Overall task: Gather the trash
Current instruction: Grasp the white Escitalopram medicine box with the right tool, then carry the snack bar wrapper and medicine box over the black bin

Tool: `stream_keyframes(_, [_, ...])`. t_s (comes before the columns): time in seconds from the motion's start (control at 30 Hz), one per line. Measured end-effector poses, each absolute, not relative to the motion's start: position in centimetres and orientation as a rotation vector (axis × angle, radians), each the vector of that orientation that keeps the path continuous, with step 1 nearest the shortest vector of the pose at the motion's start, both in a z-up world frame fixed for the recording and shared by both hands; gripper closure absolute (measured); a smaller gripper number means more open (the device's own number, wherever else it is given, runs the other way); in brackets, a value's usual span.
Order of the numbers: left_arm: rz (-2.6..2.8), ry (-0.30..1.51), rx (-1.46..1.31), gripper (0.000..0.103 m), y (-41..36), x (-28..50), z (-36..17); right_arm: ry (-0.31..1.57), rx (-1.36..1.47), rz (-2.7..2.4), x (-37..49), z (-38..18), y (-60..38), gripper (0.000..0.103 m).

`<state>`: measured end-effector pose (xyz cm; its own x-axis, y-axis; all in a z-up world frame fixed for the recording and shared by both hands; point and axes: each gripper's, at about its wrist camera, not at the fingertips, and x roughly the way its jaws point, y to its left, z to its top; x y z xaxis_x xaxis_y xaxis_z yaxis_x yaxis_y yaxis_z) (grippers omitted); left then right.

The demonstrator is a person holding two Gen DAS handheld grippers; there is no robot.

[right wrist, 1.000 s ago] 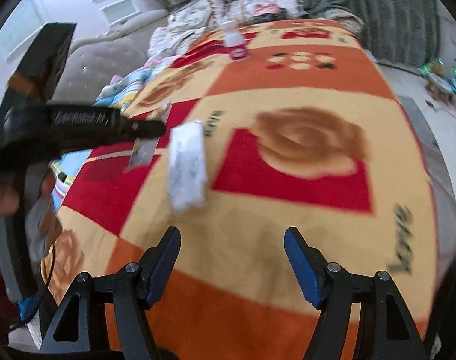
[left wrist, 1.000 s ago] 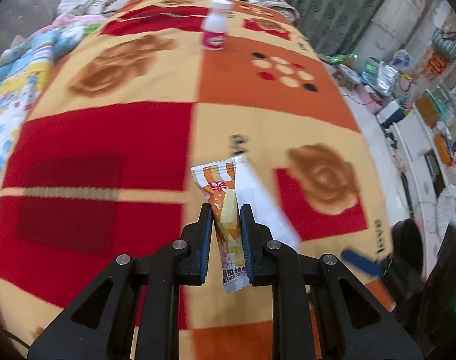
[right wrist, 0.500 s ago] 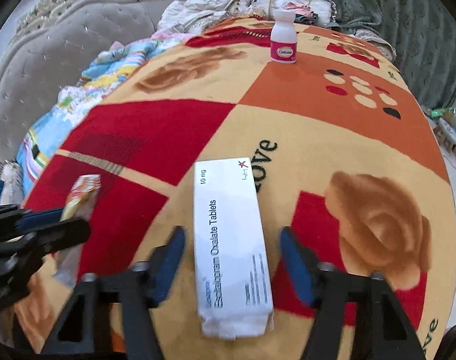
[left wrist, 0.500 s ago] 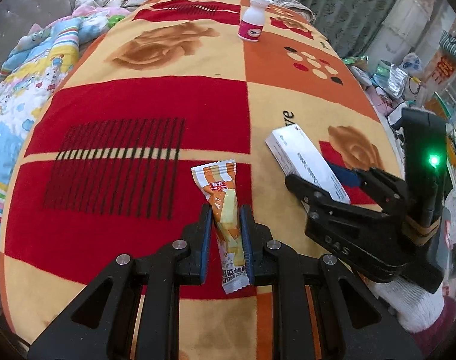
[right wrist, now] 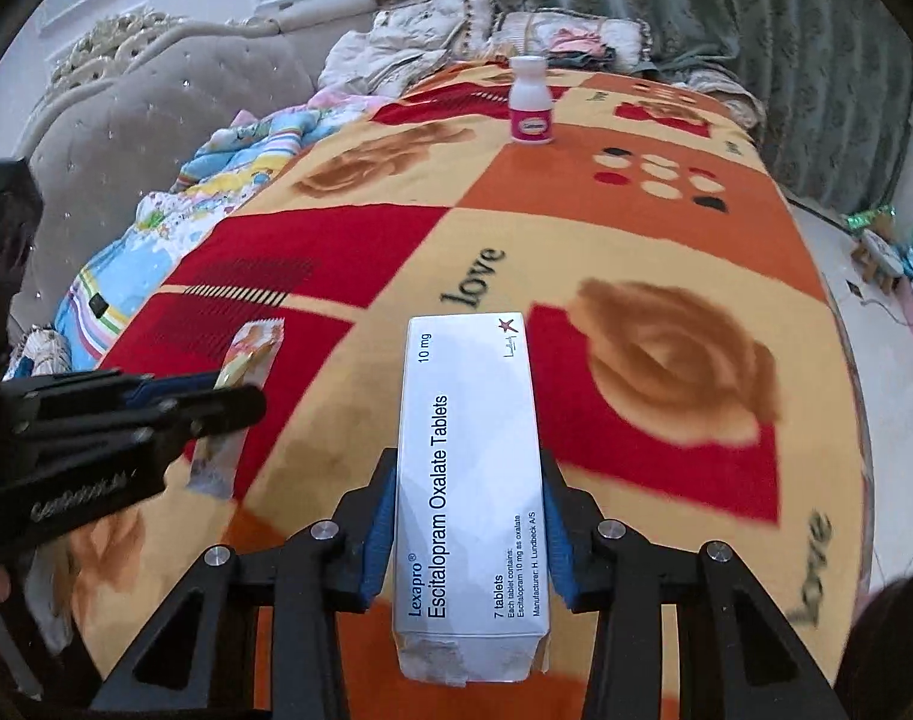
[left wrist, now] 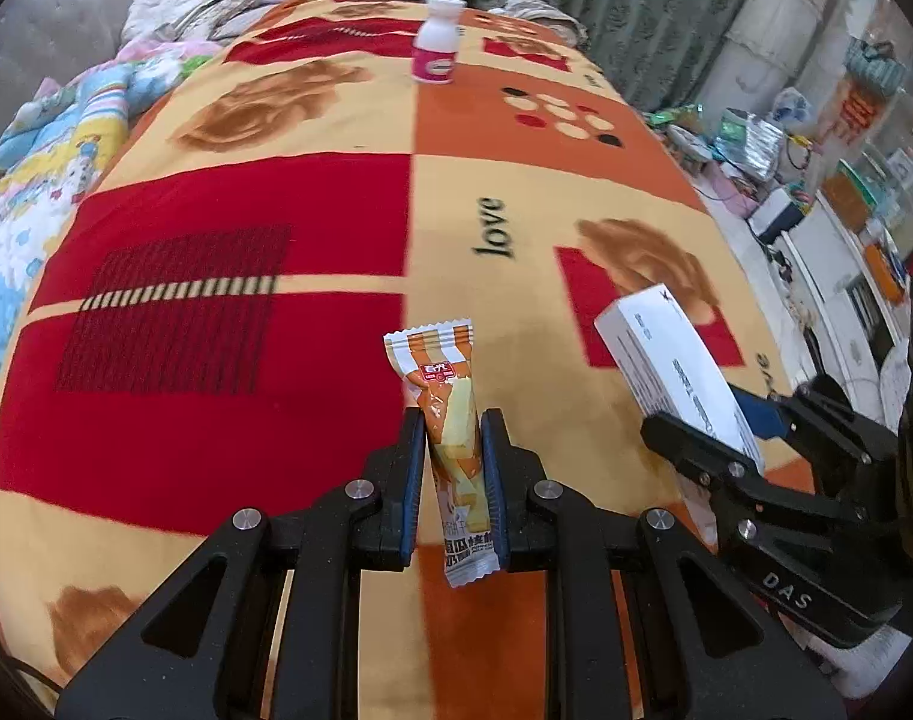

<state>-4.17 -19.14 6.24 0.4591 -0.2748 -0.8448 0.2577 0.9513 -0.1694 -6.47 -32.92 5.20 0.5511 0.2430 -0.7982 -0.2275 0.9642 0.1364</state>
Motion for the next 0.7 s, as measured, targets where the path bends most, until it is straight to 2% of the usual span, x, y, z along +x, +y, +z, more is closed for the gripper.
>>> stream_keyframes(0.7, [-0.476, 1.009, 0.109, 0.087, -27.6, -10.1, 7.2, 0.896, 0.090, 0.145, -15.0, 7.0, -39.1, 0.062])
